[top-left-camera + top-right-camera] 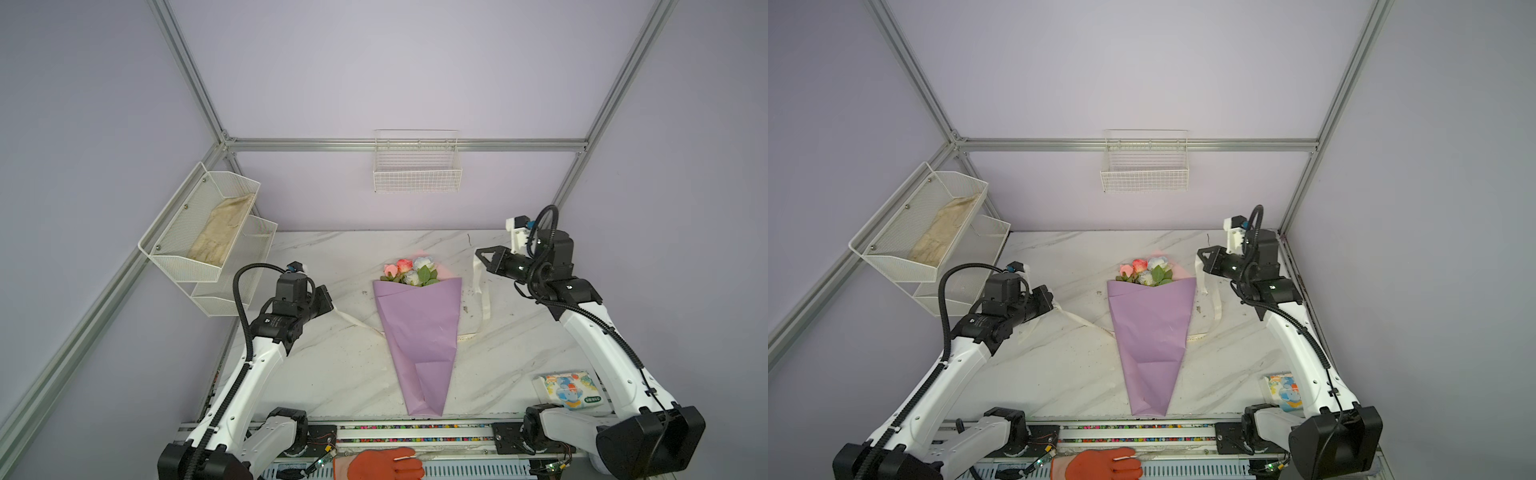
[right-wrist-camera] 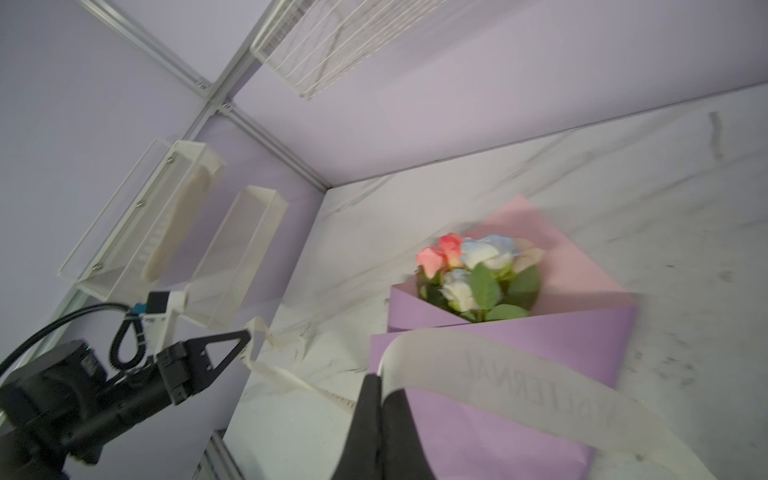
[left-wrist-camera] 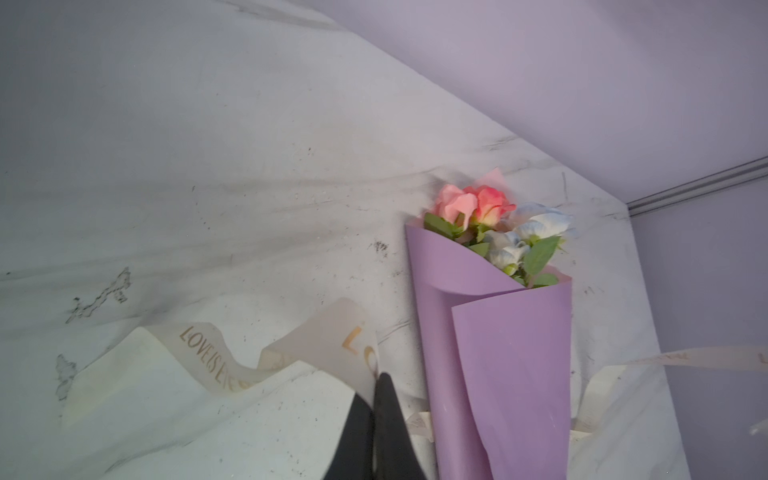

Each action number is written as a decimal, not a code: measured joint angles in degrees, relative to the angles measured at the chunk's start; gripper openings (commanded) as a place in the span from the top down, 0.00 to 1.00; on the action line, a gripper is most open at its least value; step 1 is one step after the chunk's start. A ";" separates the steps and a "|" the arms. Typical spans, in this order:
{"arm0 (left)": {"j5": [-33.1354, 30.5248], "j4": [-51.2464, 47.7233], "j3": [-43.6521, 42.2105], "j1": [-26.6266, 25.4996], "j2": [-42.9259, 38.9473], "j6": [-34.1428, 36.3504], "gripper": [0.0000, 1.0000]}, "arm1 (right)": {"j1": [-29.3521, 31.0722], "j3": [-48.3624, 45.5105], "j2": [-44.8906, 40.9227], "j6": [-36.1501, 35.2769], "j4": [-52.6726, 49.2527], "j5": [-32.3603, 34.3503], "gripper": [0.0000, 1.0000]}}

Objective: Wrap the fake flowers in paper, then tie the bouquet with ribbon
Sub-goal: 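Lift both ribbon ends up and over the lilac cone toward each other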

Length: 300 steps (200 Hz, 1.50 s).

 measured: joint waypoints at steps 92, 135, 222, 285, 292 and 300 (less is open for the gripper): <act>-0.52 1.27 -1.57 0.00 -6.03 -0.02 1.00 | 27.96 14.34 22.73 -1.66 1.84 6.71 1.00; -5.33 -2.08 -1.46 0.00 -9.22 0.24 1.00 | 27.52 14.34 23.06 -1.49 1.18 13.73 1.00; -8.07 -4.22 -1.40 0.00 -13.64 5.07 1.00 | 27.54 14.36 27.61 2.80 7.56 6.38 1.00; 7.17 -1.16 -1.40 -0.37 -13.11 9.09 1.00 | 29.59 16.96 37.73 10.29 16.15 3.28 1.00; 7.96 -0.85 -1.42 -0.44 -13.62 9.22 1.00 | 30.23 17.62 39.52 10.69 16.55 3.41 1.00; 8.63 -0.59 -1.42 -0.44 -14.34 9.53 1.00 | 30.95 18.29 41.38 11.19 16.79 3.48 1.00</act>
